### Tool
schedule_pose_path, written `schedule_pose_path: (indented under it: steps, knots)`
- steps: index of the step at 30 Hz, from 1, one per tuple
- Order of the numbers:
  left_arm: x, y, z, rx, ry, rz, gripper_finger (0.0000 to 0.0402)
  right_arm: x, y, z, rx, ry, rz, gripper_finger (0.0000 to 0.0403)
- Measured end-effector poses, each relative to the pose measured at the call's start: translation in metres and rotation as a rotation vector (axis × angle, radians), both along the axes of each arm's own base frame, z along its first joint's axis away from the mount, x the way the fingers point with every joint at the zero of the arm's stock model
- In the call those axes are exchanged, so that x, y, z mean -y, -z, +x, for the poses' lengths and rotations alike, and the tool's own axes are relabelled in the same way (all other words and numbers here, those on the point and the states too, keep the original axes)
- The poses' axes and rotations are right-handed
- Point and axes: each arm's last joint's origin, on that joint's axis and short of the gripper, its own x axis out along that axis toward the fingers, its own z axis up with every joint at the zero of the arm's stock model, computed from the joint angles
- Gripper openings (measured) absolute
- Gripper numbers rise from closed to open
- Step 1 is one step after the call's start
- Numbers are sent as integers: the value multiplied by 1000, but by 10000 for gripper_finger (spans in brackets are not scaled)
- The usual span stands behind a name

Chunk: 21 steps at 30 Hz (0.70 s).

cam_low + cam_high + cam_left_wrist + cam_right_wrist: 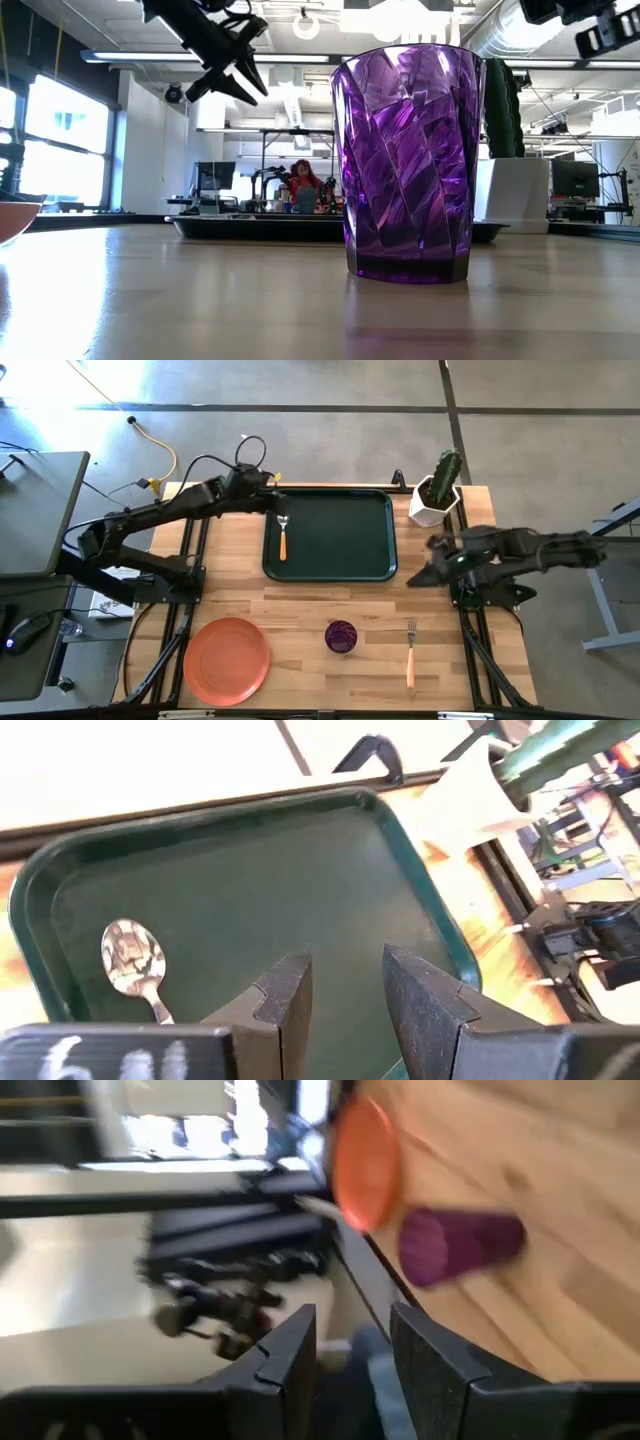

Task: Pick and place plate/cup/fork/spoon on tray
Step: Put the light orange fork on the right side of the orange spoon

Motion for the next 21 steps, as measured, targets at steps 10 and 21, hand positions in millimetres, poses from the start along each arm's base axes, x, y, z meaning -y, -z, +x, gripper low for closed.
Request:
schedule_pose_path:
  steps: [10, 21]
  knots:
    - [2, -6, -4, -36, 80, 101, 113, -42, 42, 36, -529, -32, 174, 122]
    - [2, -6, -4, -66, 123, 152, 113, -82, 72, 43, -807, 13, 226, 122]
